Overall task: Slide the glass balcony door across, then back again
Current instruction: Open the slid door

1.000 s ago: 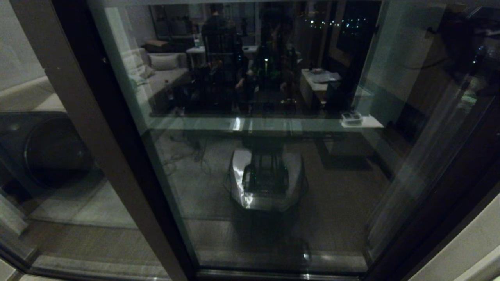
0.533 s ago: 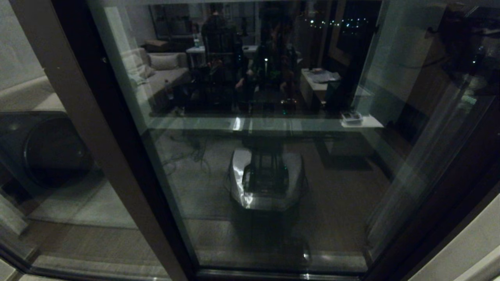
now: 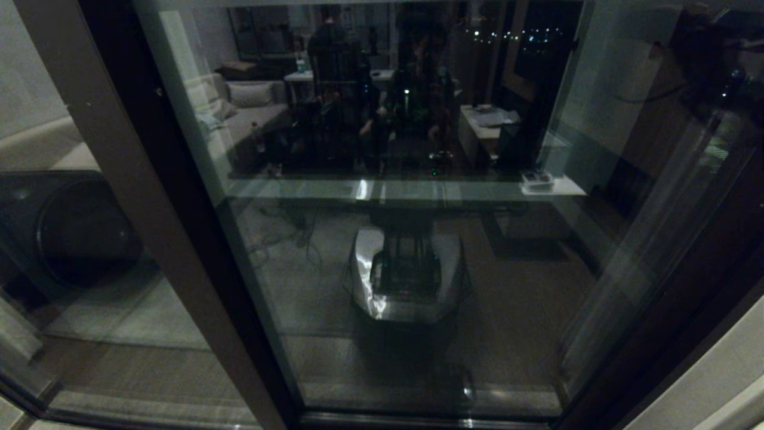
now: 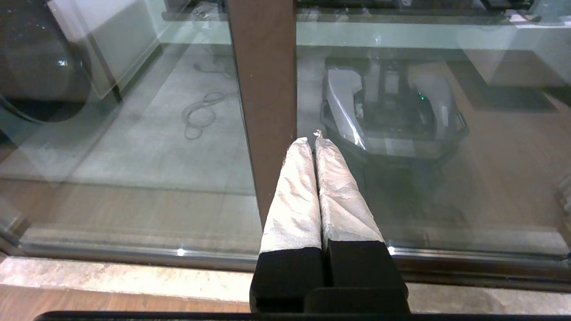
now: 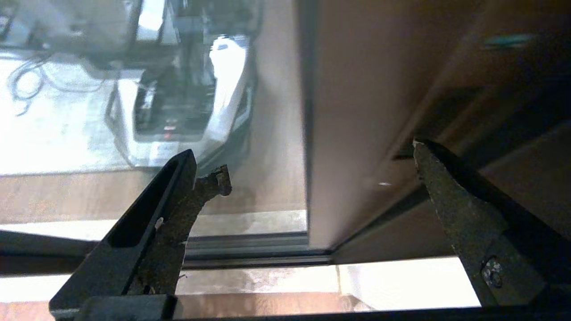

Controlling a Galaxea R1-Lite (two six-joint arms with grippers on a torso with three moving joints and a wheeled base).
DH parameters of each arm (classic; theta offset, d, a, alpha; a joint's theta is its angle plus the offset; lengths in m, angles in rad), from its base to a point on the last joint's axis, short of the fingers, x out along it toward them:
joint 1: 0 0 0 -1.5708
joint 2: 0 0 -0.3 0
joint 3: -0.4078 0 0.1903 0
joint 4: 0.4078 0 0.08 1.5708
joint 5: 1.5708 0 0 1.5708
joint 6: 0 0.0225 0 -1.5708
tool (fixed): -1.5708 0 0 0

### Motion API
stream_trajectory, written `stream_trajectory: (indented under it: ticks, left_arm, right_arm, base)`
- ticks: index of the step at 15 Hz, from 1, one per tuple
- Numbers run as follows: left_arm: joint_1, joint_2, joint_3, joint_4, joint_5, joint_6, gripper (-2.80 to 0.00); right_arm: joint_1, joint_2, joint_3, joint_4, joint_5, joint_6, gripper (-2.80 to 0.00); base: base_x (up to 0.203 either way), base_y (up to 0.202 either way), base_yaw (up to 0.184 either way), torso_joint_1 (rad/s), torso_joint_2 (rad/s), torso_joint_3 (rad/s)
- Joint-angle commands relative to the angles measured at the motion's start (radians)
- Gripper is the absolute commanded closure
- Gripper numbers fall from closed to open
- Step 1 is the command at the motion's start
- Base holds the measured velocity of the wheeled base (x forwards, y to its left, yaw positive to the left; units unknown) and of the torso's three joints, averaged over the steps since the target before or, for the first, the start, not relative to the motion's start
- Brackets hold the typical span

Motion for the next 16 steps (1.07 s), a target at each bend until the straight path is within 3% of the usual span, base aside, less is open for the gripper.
stream_trajectory:
  ticks: [1, 7, 10, 16]
  left_arm:
    - [0.0, 0.001, 0.002, 0.0, 0.0, 0.0, 0.0]
    - [0.001, 0.0, 0.002, 0.0, 0.0, 0.0, 0.0]
    - [0.001, 0.0, 0.002, 0.0, 0.0, 0.0, 0.0]
    - [0.001, 0.0, 0.002, 0.0, 0.0, 0.0, 0.0]
  right_arm:
    - [-0.006, 0.004, -0.003, 0.003, -0.023, -0.002, -2.8]
    - [0.007, 0.032, 0.001, -0.025, -0.025, 0.009, -2.8]
    - [0.018, 0.057, 0.009, -0.1, -0.025, 0.065, -2.8]
    - [0.031, 0.04, 0.022, -0.11, -0.017, 0.097, -2.8]
  base:
    - [0.0, 0.0, 0.0, 0.0, 0.0, 0.0]
    - [0.0, 0.0, 0.0, 0.0, 0.0, 0.0]
    - [0.0, 0.0, 0.0, 0.0, 0.0, 0.0]
    - [0.0, 0.0, 0.0, 0.0, 0.0, 0.0]
